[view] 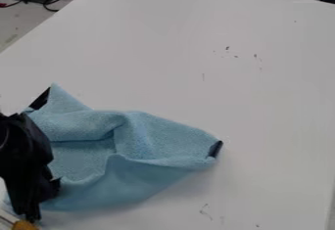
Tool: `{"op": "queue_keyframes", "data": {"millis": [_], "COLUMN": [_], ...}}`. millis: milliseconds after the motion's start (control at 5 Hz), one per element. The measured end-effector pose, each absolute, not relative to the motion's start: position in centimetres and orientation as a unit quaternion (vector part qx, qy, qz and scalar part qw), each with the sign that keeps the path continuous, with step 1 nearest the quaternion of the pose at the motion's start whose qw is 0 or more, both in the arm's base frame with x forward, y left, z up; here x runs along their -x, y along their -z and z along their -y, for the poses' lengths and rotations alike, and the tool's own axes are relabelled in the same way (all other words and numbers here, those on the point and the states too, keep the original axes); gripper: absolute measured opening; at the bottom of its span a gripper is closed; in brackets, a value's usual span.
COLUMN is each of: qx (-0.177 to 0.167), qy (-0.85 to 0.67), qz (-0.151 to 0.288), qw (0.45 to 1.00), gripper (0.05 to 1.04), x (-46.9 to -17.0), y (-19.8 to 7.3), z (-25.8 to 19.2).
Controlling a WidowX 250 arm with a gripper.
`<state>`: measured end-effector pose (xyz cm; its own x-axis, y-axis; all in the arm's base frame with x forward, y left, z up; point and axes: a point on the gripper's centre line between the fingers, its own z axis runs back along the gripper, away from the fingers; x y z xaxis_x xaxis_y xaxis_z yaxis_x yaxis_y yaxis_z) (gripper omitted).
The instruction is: Moved the cloth to the bottom edge of the table
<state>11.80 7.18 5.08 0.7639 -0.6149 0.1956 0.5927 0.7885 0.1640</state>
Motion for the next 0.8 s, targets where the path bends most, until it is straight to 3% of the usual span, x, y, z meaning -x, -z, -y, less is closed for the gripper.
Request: {"op": "queue_keyframes", "data": {"millis": [200, 400, 600, 800], "qx": [-0.058, -0.054, -0.037, -0.034], "qy": [0.318, 0.300, 0.257, 0.207], "qz": [0.106, 0.078, 0.045, 0.053], "qw": [0.940, 0.949, 0.965, 0.976], "gripper": [0.791, 0.995, 1.001, 1.000], "x": [-12.2, -12.3, -11.2, -11.9], "y": [-7.0, -8.9, -9.4, -9.7], "z": [-6.6, -5.7, -3.9, -2.4]}}
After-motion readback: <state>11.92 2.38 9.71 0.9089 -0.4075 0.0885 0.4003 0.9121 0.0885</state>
